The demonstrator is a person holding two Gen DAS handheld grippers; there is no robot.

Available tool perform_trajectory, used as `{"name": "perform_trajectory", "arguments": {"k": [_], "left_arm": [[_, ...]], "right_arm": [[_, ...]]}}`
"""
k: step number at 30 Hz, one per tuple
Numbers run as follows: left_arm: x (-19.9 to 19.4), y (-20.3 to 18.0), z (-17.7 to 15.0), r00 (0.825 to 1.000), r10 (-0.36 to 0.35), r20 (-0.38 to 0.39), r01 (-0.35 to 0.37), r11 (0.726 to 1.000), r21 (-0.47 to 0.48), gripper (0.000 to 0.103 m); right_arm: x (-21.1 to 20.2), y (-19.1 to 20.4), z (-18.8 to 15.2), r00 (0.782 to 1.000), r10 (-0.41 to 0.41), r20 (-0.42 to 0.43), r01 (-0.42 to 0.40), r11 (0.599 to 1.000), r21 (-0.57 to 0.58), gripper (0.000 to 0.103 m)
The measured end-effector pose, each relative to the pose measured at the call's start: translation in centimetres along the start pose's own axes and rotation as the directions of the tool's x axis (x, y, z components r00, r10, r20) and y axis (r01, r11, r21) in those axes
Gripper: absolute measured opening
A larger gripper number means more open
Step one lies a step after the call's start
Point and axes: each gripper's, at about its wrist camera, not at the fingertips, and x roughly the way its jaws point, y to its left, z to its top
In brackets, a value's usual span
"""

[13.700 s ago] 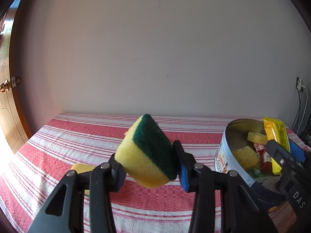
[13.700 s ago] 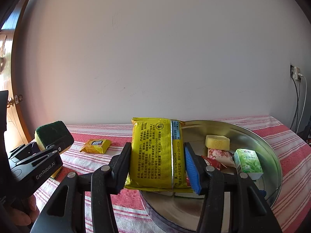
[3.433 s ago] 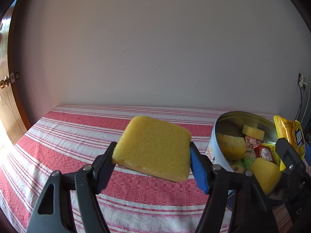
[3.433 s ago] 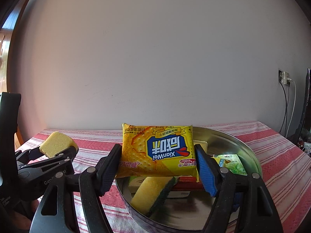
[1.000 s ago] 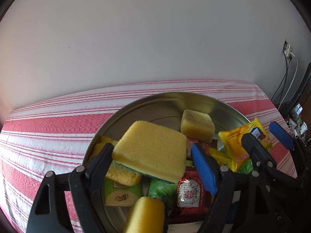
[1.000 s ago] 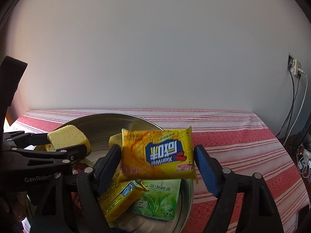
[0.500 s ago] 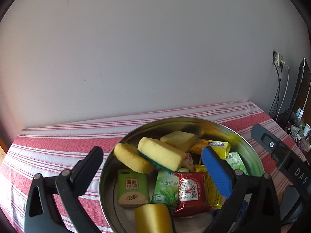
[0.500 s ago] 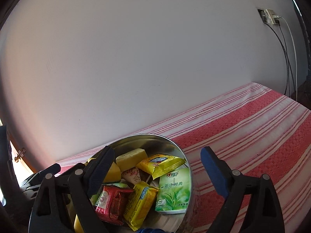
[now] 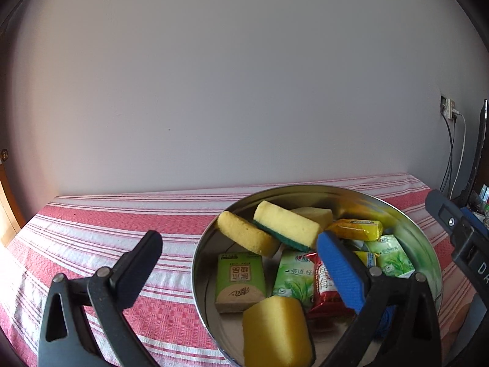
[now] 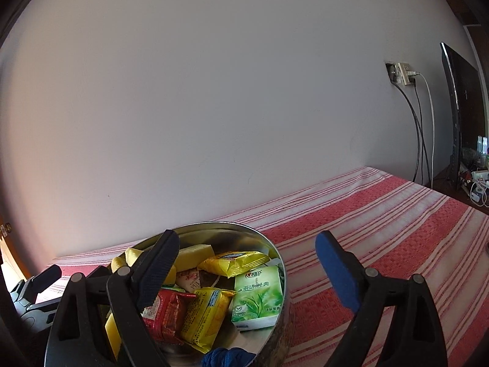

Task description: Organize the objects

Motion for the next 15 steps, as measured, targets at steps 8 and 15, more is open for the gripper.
{"name": "perform_trajectory", "arguments": {"k": [8,15], "left_arm": [[-0.3,0.4,-1.1,0.999,0.022,0.046,-0.022,1.0,-0.013,0.102],[-0.7,0.9,-1.5,0.997,0.021,0.069,-0.02,1.0,-0.02,0.102]], "right_arm": [[-1.5,2.2,-0.4,0.998,-0.026,0.049,0.03,0.995,-0.094,0.093],[-2.8,2.9,-0.8,0.996,-0.029,0.085,0.039,0.992,-0.118,0.093]]}}
